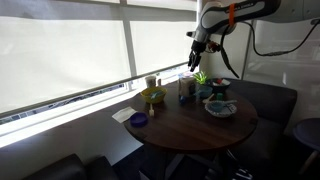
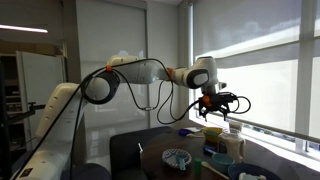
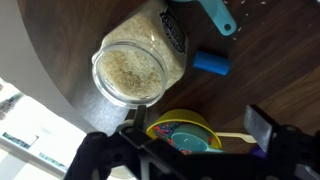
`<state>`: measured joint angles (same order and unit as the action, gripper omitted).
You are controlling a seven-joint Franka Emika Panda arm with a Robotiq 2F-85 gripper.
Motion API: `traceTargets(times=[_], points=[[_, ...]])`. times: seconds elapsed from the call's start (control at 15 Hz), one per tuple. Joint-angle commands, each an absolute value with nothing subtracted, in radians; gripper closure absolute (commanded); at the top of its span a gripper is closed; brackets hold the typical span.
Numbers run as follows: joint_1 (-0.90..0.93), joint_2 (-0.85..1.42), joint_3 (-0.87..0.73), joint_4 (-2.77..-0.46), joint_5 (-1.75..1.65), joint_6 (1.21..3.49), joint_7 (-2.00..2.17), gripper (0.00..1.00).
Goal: Move the container to the left
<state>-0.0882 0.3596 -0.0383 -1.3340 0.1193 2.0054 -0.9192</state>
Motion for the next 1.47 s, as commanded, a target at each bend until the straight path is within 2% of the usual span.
traceTargets(times=[0.0,0.2,0.6,0.93,1.4], points=[[-0.099,0.421,-0.033,-1.253,0.056,1.885,-0.854,0.0],[-0.122,0.404,-0.042,-1.324,0.17,1.978,-0.799,0.0],[-0.137,0.42,-0.02,-1.303,0.121,1.96,-0.81,0.0],[-0.125,0.434,-0.01,-1.308,0.082,2.061,-0.811,0.0],[-0.131,0.462,0.017,-1.286,0.084,1.959,-0.866,0.0]])
